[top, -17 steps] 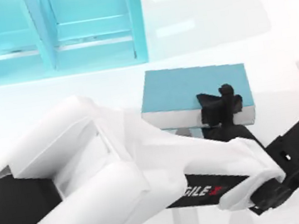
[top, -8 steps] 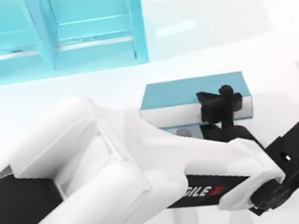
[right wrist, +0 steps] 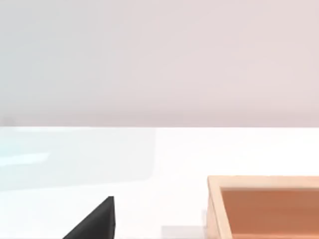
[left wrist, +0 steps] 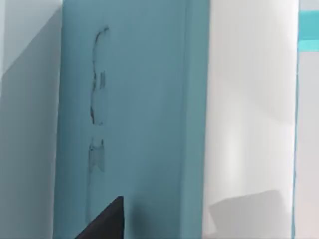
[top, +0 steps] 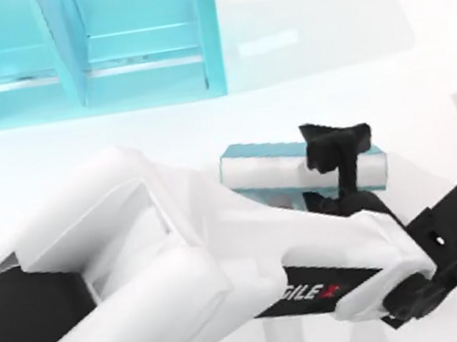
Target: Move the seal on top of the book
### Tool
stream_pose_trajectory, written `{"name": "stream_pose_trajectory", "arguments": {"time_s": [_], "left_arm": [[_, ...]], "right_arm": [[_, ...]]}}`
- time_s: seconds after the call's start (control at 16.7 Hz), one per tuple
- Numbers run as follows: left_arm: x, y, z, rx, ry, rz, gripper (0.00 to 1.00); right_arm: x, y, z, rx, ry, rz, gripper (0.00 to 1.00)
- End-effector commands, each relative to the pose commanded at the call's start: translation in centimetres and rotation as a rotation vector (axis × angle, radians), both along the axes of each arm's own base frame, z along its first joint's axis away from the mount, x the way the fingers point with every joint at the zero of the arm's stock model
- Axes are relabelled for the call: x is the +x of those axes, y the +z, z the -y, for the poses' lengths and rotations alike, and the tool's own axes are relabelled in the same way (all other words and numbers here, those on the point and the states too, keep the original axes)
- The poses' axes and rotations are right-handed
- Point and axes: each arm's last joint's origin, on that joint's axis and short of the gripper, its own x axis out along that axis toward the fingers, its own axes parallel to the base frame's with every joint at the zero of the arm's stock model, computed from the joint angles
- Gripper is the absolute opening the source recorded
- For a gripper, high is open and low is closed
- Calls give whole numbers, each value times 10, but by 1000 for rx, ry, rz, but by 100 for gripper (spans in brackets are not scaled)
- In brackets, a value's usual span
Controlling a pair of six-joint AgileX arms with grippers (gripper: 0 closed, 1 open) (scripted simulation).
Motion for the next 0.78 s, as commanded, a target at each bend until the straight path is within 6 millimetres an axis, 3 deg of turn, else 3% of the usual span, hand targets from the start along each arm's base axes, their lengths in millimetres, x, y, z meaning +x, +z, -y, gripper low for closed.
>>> {"name": "stream_pose_trajectory", "arguments": {"time_s": [0.42, 0.78], "left_arm": [[-2, -1, 1, 0, -3, -2, 100], [-37, -9, 11, -35, -14, -21, 100]], "right_arm": [[0, 0, 0, 0, 0, 0, 100], [0, 0, 0, 0, 0, 0, 100]]}}
